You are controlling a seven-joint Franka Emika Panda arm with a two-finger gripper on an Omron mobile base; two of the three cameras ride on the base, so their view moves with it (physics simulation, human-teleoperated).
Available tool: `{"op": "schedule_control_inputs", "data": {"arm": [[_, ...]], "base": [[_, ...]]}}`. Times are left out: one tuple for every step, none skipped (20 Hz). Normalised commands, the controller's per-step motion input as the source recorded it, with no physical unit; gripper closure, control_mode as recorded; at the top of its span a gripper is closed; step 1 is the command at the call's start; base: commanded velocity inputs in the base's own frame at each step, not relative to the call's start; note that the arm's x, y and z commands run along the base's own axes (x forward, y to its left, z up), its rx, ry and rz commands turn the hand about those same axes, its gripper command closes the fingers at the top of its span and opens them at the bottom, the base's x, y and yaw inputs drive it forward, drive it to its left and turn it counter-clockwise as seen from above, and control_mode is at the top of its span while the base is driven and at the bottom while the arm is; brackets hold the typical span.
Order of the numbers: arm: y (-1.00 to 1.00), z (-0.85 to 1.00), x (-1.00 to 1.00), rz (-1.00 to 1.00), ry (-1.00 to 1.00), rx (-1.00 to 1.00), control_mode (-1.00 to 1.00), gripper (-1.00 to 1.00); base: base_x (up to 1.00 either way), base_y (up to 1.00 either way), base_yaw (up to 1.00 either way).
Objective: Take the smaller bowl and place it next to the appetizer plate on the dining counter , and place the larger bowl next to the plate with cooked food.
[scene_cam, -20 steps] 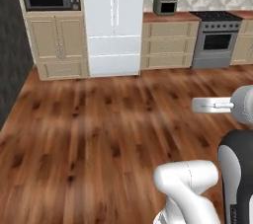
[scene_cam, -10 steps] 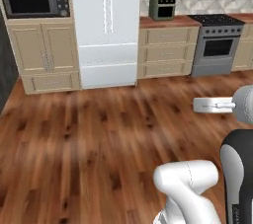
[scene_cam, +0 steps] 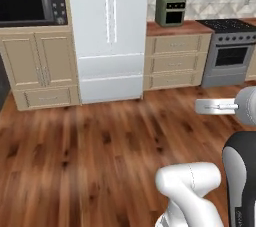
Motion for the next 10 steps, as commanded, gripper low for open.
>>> {"op": "schedule_control_inputs", "data": {"arm": [[0.0,0.0,0.0,0.0,0.0,0.0,1.0,-1.0],[0.0,0.0,0.0,0.0,0.0,0.0,1.0,-1.0],[0.0,0.0,0.0,0.0,0.0,0.0,1.0,-1.0],[0.0,0.0,0.0,0.0,0.0,0.0,1.0,-1.0],[0.0,0.0,0.0,0.0,0.0,0.0,1.0,-1.0],[0.0,0.0,0.0,0.0,0.0,0.0,1.0,-1.0],[0.0,0.0,0.0,0.0,0.0,0.0,1.0,-1.0],[0.0,0.0,0.0,0.0,0.0,0.0,1.0,-1.0],[0.0,0.0,0.0,0.0,0.0,0.0,1.0,-1.0],[0.0,0.0,0.0,0.0,0.0,0.0,1.0,-1.0]], "base": [[1.0,-0.01,0.0],[1.0,-0.03,0.0],[1.0,-0.05,0.0],[1.0,-0.15,0.0],[1.0,-0.15,0.0],[1.0,-0.16,0.0],[1.0,-0.13,0.0],[1.0,-0.16,0.0],[1.0,-0.29,0.0],[1.0,-0.52,0.0]]}}
